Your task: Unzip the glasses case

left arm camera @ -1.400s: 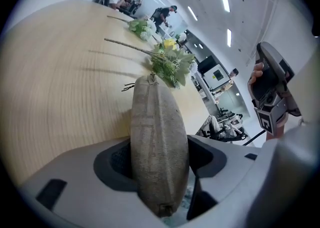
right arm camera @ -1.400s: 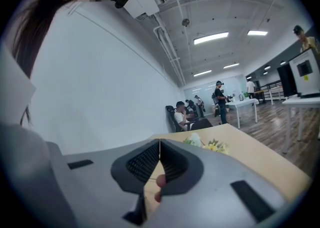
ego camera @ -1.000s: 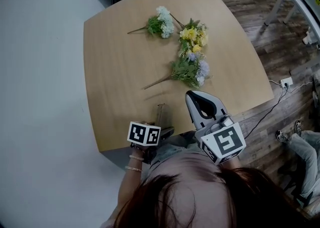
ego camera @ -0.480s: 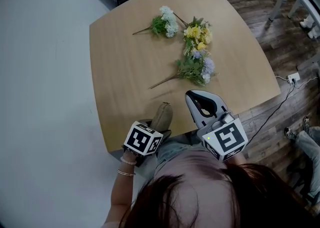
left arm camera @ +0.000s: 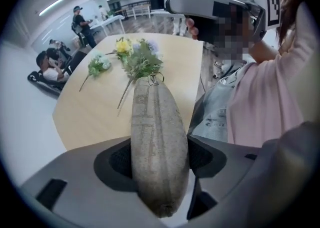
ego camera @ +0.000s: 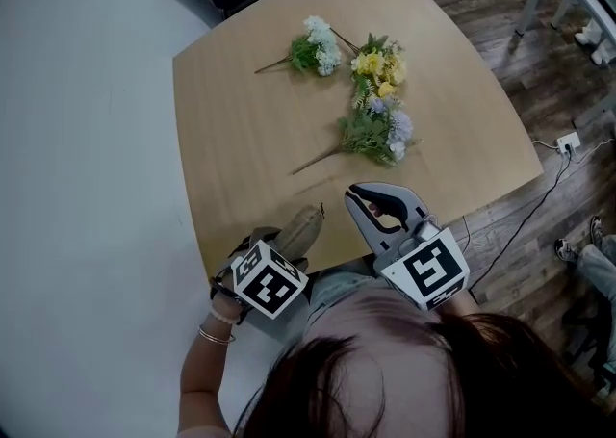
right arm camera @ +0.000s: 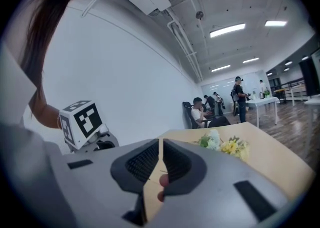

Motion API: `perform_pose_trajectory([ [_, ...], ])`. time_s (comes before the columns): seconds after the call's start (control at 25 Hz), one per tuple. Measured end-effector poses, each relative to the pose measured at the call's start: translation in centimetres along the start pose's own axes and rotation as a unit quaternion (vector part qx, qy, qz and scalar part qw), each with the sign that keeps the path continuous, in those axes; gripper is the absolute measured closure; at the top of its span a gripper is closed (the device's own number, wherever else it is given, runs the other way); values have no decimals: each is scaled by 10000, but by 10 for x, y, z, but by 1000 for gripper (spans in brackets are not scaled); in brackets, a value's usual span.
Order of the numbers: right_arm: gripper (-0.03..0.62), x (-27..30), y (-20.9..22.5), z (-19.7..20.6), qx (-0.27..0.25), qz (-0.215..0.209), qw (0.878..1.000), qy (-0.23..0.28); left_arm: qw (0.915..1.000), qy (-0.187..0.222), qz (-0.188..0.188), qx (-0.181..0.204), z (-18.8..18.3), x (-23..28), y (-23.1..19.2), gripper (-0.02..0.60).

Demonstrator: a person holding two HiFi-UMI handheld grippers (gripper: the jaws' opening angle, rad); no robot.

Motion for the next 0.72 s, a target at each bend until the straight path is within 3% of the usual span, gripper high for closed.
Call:
perform_pose_trajectory([
  [0.24, 572, 2, -13, 6, -14, -361, 9993, -69, 9960, -288, -458, 707, -4, -18, -12, 296],
  [0.44, 516, 7, -26, 14, 101, -799, 9963, -295, 9858, -517, -1071, 1186, -8, -34, -28, 296],
  [0.56, 503, 11, -33, 18, 137, -967, 9945, -381, 9735, -652, -1552, 1545, -12, -45, -35, 296],
  [0.72, 497, 15, -39, 19, 303, -1108, 9927, -378, 9471, -813, -2301, 2084, -22, -62, -45, 296],
])
Point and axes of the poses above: the fingertips, and each gripper's own axes: x forward along the fingers, y to its right, z out of its underside, the point moved 1 cm from there along -x, backward along the fingers, and after that the axes turned 1 degree about -x, right-handed, at the moved point
